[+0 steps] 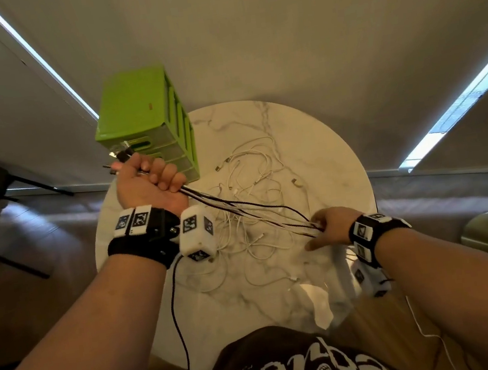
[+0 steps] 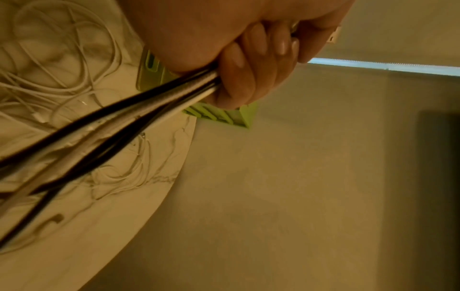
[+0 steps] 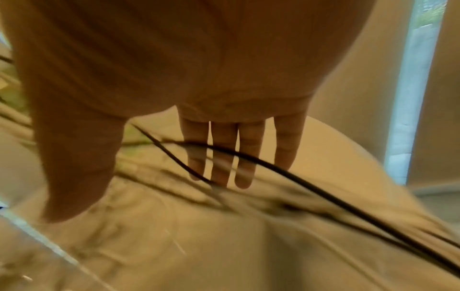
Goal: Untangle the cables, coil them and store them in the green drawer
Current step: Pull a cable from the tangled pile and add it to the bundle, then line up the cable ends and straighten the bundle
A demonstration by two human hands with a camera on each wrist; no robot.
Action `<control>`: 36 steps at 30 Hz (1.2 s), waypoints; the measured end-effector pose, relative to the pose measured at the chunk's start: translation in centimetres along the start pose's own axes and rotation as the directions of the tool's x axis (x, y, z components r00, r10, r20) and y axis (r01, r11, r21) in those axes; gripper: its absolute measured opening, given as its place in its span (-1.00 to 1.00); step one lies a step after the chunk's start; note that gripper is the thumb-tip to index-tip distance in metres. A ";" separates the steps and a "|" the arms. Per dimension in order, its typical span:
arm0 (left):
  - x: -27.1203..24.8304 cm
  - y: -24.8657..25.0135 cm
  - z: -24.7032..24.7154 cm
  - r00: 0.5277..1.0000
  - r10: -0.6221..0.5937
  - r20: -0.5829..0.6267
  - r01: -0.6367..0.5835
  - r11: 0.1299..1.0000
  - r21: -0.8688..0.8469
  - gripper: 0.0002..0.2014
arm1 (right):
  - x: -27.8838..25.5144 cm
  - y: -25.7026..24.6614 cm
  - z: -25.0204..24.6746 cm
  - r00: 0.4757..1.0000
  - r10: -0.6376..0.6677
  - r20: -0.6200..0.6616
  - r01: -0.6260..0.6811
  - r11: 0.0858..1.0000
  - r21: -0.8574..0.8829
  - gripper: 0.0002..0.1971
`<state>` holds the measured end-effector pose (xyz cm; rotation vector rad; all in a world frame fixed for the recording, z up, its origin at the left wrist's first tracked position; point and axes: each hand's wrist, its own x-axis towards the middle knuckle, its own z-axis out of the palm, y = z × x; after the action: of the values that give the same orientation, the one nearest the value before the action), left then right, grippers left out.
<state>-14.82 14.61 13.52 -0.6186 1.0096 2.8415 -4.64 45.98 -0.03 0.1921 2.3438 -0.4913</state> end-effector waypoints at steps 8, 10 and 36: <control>-3.6 -6.0 1.1 0.990 -0.081 0.117 -0.003 0.811 0.585 -0.65 | -4.2 -12.1 -6.7 0.757 -0.437 -0.485 0.642 0.636 0.429 -0.42; -4.6 -6.7 1.0 0.985 -0.049 0.167 -0.109 0.570 0.814 -0.71 | -5.3 -14.5 -7.5 0.686 -0.471 -0.555 0.718 0.562 0.411 -0.41; -3.8 -8.6 0.6 0.981 -0.177 0.078 0.091 0.779 0.620 -0.81 | -5.0 -13.5 -5.3 0.740 -0.454 -0.497 0.672 0.459 0.582 -0.19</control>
<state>-9.94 21.92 10.31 -0.3977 1.6691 2.1806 -7.99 35.74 10.85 -0.2102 2.2791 -1.8891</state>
